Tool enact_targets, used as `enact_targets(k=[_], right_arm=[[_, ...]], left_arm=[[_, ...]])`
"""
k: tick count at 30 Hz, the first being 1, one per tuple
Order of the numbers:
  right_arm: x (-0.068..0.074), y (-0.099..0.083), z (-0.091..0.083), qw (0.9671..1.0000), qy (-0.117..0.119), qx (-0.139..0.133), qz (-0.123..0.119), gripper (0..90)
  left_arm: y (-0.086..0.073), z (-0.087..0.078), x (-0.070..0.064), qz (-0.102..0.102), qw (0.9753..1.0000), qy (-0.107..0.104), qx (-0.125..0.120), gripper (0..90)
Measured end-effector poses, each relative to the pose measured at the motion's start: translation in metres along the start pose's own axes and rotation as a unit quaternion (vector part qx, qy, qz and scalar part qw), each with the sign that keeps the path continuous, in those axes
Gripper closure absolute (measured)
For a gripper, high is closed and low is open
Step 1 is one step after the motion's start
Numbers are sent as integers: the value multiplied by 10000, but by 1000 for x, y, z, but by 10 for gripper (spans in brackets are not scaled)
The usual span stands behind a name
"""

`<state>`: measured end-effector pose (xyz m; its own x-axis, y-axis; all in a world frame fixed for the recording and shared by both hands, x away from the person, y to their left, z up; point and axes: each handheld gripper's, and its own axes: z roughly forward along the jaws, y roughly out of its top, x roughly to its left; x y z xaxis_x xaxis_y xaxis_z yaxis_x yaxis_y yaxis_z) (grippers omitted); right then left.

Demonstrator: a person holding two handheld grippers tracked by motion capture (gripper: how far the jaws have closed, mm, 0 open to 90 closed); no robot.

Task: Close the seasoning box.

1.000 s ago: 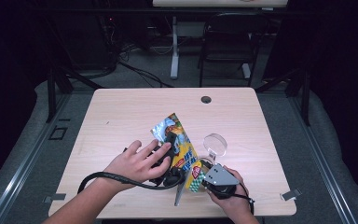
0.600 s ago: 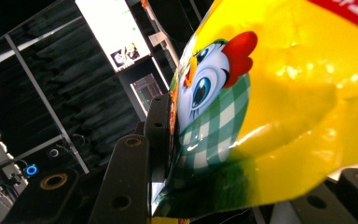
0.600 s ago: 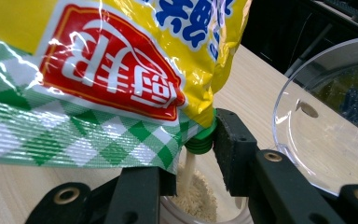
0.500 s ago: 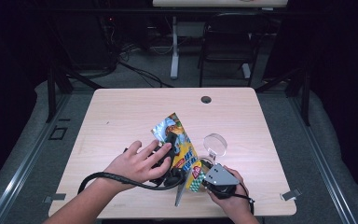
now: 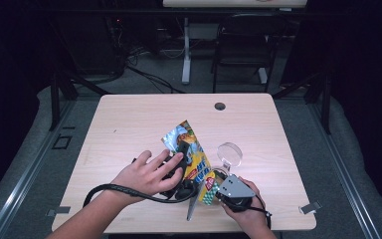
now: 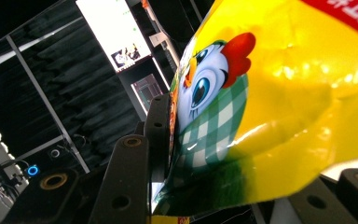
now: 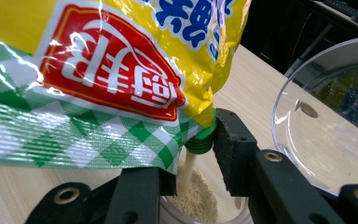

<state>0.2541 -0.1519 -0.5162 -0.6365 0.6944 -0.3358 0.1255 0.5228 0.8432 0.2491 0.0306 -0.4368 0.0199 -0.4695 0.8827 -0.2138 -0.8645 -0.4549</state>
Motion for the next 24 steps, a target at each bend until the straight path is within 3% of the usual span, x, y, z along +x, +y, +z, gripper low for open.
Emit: enact_targets(k=[24], right_arm=[[-1,-1,2,10000,3,4,39,709]], left_arm=[[2,-2,2,48,10000,-20,-4,688]])
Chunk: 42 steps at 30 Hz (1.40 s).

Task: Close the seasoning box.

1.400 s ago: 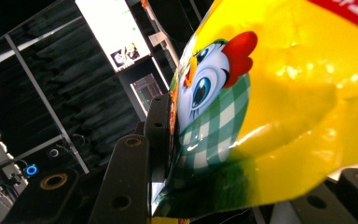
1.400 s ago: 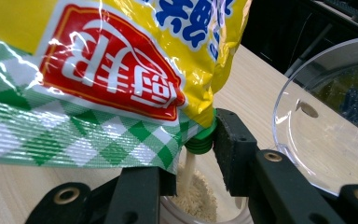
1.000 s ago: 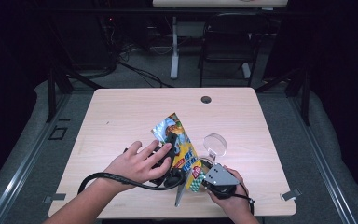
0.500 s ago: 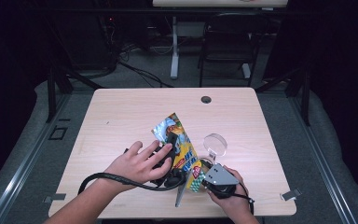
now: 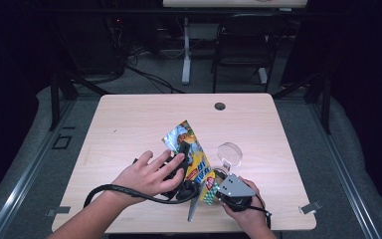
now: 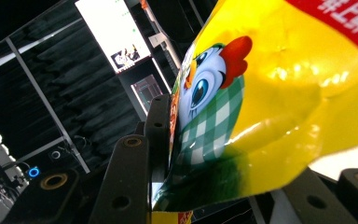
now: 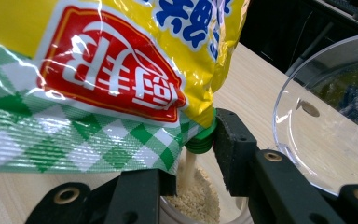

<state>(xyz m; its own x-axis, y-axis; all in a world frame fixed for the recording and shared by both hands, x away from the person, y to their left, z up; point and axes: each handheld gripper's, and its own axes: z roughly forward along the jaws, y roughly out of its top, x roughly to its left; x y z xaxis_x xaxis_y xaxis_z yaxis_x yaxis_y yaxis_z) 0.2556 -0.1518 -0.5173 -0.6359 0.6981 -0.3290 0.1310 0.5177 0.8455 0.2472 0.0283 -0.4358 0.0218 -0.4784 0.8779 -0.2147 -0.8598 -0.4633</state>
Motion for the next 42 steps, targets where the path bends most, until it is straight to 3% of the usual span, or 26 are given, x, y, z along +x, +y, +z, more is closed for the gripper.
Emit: enact_targets(k=[29,42], right_arm=[[-1,0,-2,9999,38,-39,96,709],[1,1,-3,10000,-6,-41,29,710]], left_arm=[[0,0,1,-40,10000,18,-20,687],[-3,0,-2,-188,9998,-56,-38,702]])
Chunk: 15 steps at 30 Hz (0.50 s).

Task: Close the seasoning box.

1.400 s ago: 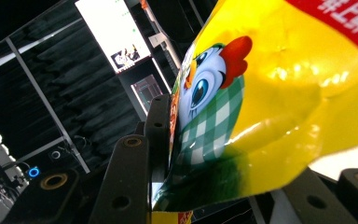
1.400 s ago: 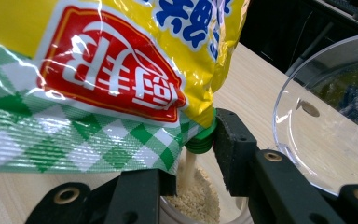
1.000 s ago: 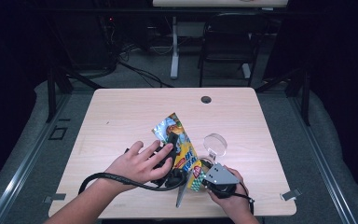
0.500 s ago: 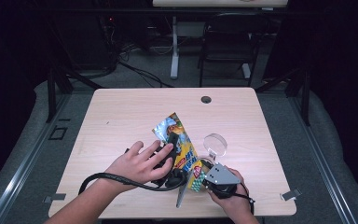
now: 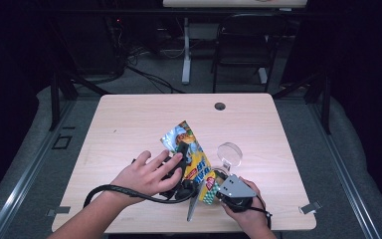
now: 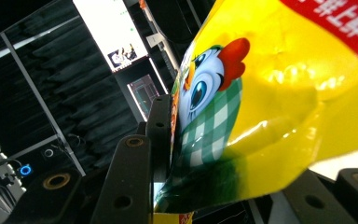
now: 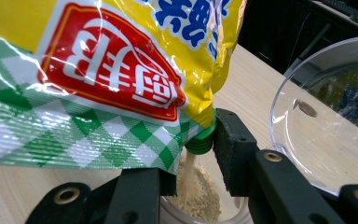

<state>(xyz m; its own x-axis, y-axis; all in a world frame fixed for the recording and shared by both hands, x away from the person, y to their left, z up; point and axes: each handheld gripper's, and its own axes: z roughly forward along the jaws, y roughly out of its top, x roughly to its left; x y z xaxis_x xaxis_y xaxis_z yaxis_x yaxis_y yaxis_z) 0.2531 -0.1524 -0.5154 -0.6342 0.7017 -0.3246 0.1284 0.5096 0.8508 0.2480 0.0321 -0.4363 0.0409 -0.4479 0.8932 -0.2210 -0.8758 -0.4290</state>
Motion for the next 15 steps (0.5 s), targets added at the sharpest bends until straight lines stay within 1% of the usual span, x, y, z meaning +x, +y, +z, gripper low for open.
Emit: enact_targets(k=[2,5,7,8,9,10,15], right_arm=[[0,0,0,10000,-11,-4,-11,709],[0,0,0,10000,-12,5,-22,709],[0,0,0,10000,-8,-20,-9,709],[0,0,0,10000,-8,-20,-9,709],[0,0,0,10000,-26,-5,-26,709],[0,0,0,10000,-37,-7,-30,709],[0,0,0,10000,-41,-5,-51,709]], left_arm=[[0,0,-1,16,10000,-31,6,710],[-1,1,-2,-56,10000,-57,5,715],[-2,1,-5,-155,9997,-172,62,723],[-3,1,-6,-198,9996,-190,69,723],[-3,1,-6,-153,9997,-179,61,725],[-3,1,-7,-177,9997,-165,48,728],[-4,1,-9,-288,9991,-296,81,737]])
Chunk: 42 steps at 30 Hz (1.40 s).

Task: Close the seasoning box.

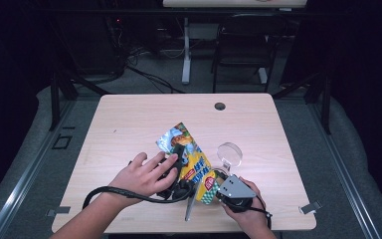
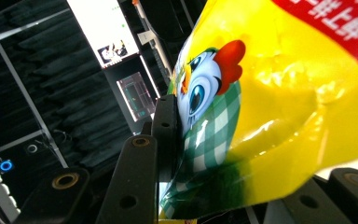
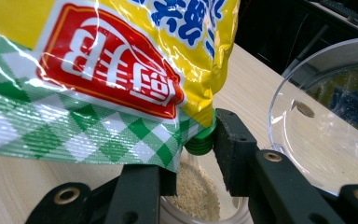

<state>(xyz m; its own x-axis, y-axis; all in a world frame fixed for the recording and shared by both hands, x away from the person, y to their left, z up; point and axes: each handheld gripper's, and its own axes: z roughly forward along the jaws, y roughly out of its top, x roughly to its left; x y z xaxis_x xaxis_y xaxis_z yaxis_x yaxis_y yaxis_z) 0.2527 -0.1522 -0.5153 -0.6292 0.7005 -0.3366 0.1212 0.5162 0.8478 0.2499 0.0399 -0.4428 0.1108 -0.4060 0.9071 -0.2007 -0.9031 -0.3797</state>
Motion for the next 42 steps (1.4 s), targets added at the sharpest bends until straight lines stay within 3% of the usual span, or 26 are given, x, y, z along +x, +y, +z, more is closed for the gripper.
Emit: enact_targets(k=[12,30,31,32,35,36,42], right_arm=[[1,0,-1,10000,-32,6,-67,709],[1,0,-2,9999,-74,-30,-96,709],[-2,1,-6,9994,183,247,-136,709],[1,0,-2,9999,-75,-30,-109,709],[0,0,-4,9999,42,61,-124,709],[1,0,-2,9999,-81,-35,-120,709],[1,0,-2,9998,-103,-62,-132,708]], left_arm=[[-4,3,-10,-374,9991,-212,-32,769],[-8,6,-19,-717,9960,-526,-43,806],[-9,6,-21,-774,9954,-565,-48,810],[-9,7,-21,-807,9950,-587,-48,811],[-10,7,-22,-868,9943,-618,-73,812],[-11,7,-23,-929,9936,-637,-79,812],[-12,9,-25,-1098,9912,-724,-116,815]])
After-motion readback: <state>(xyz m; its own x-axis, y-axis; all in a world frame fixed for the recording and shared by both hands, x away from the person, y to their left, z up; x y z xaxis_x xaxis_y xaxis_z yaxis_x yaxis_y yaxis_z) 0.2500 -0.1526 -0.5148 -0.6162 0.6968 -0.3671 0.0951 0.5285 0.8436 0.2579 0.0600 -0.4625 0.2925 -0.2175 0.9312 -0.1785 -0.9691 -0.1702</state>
